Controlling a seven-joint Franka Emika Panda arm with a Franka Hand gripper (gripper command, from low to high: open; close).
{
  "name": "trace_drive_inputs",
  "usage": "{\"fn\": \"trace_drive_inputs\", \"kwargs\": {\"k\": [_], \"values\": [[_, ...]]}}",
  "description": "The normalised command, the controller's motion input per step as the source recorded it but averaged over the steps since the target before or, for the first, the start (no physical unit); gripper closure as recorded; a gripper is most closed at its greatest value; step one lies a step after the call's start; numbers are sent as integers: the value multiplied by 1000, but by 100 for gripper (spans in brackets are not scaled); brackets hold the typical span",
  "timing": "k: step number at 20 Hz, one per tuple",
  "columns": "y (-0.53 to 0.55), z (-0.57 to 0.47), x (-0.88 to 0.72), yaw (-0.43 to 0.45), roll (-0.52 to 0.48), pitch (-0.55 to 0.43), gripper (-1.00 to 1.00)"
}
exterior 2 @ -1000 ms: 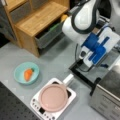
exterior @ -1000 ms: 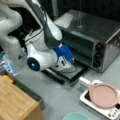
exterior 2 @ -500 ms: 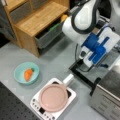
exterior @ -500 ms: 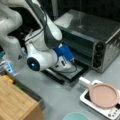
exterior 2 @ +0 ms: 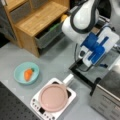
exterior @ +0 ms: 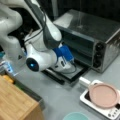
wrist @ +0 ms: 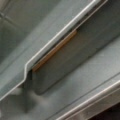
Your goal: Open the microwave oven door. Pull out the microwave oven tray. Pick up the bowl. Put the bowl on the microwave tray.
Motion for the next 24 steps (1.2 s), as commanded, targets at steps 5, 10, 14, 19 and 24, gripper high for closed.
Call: {"fn": "trace_drive_inputs", "kwargs": {"k": [5, 10, 14, 19, 24], "values": [[-328, -103, -95, -127, 183, 12, -100], [78, -191, -75, -125, 160, -29, -100], [347, -172, -11, -208, 171, -45, -100], [341, -102, 0, -216, 124, -62, -100], [182, -106, -16, -211, 68, -90, -100]]}}
